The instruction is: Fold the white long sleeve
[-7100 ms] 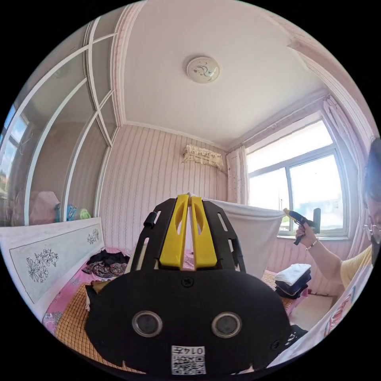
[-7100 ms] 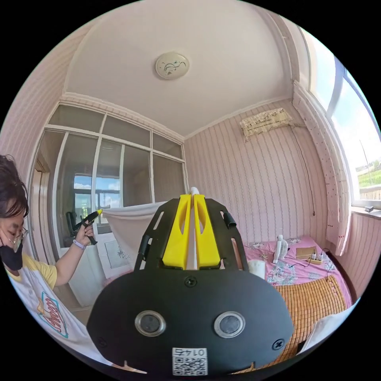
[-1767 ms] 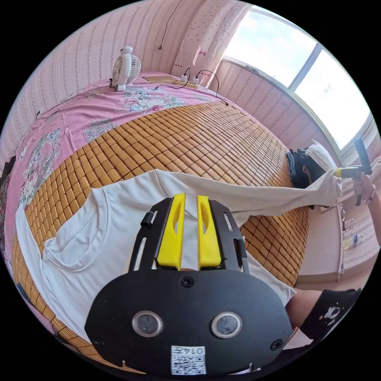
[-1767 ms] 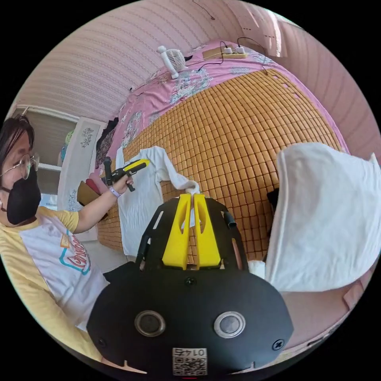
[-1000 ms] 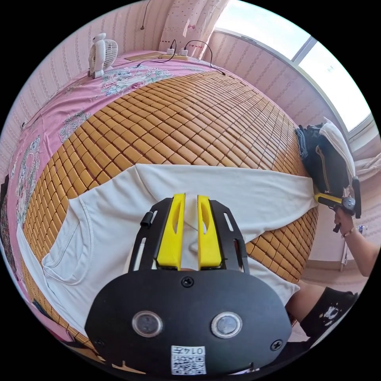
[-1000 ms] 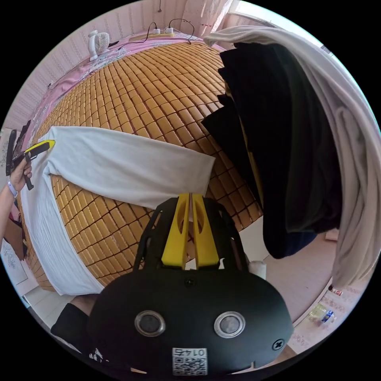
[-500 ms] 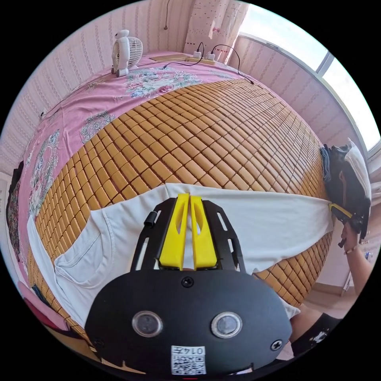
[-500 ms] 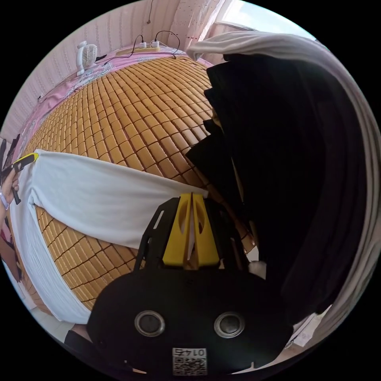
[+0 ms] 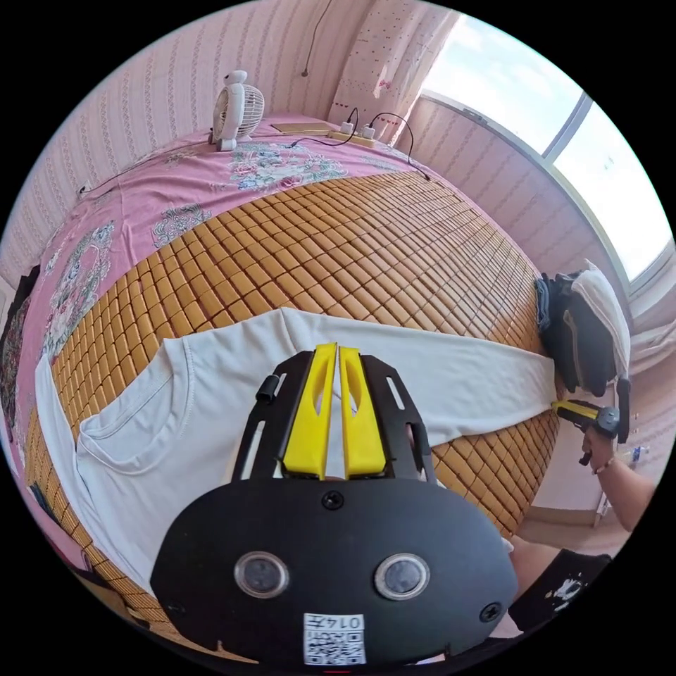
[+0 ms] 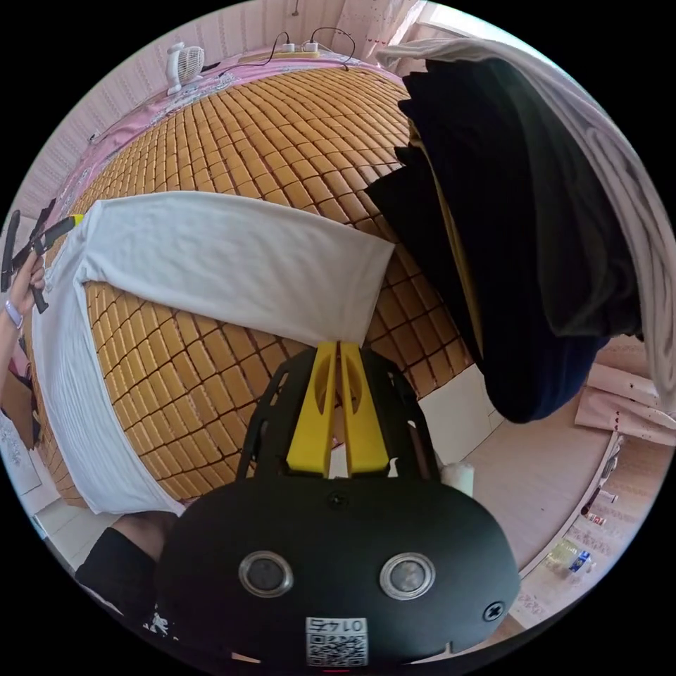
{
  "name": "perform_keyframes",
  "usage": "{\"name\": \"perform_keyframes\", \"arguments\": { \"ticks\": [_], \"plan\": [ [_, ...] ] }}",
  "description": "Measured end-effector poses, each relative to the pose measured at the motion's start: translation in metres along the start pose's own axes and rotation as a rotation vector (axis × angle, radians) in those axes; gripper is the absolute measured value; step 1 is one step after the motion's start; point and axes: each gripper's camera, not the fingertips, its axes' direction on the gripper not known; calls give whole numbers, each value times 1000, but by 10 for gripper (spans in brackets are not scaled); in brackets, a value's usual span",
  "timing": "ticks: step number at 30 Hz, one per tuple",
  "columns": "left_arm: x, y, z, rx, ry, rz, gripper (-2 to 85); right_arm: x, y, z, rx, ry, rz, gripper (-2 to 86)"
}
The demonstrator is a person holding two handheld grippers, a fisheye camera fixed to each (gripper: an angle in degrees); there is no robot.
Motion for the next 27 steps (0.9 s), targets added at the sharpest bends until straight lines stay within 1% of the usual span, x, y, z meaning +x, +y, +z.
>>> {"name": "perform_keyframes", "arguments": {
  "ticks": [4, 5, 8, 12, 16, 19, 22, 27],
  "plan": [
    [14, 24, 20, -136, -9, 39, -10, -11, -5, 1, -24, 24, -22, -8],
    [13, 29, 19, -106, -3, 32, -10, -17, -5, 1, -24, 51, -49, -8],
    [15, 27, 18, -137, -13, 65, -10, -30, -9, 2, -41, 106, -94, -8],
    [19, 27, 9, -158, -52, 89, -10, -38, -11, 3, -46, 117, -96, -8],
    [21, 39, -10, -113, -37, 86, -10, -43, -13, 4, -42, 116, -95, -8],
    [21, 53, -1, -193, -55, 113, -10, -48, -14, 5, -36, 122, -100, -8],
    [19, 67, -4, -160, -56, 139, -10, -51, -15, 6, -26, 121, -97, -8],
    [1, 85, -20, -125, 26, 8, -10, -54, -21, 8, -32, 105, -84, -9]
  ]
}}
